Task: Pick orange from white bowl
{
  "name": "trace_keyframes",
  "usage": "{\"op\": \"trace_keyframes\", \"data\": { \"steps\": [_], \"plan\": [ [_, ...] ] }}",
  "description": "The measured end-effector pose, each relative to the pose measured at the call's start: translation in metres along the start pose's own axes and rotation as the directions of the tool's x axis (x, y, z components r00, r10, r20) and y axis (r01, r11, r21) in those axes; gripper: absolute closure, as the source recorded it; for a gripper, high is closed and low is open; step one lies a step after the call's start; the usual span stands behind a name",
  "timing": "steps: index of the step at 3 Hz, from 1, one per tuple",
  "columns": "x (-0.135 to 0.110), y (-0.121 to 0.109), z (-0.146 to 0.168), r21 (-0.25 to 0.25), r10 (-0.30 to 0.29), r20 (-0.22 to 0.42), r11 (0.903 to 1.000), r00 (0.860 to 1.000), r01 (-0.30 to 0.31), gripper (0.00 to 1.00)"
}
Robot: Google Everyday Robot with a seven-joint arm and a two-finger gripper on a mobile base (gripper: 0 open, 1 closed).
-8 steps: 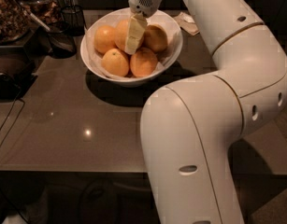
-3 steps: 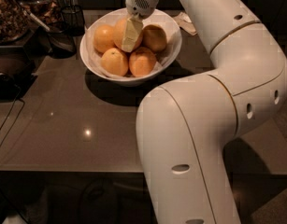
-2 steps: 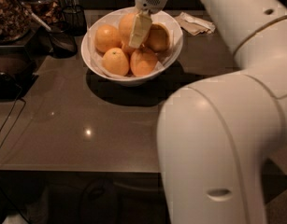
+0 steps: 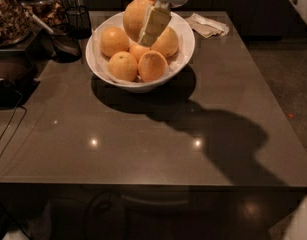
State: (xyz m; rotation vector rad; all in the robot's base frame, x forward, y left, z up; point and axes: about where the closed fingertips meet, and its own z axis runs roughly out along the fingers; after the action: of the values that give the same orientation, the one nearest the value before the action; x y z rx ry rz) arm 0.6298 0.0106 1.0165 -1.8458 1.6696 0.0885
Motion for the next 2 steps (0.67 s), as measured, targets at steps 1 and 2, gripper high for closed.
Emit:
{"op": "trace_keyframes", "data": {
  "steps": [1,2],
  "plan": [
    [0.003,0.015,0.009,-0.032,0.0,-0.013,0.9995,1.0,0.0,1.0],
    [-0.005,0.023,-0.001,-0.014,0.018,0.034,0.9997,0.999,-0.018,1.0]
  ]
}}
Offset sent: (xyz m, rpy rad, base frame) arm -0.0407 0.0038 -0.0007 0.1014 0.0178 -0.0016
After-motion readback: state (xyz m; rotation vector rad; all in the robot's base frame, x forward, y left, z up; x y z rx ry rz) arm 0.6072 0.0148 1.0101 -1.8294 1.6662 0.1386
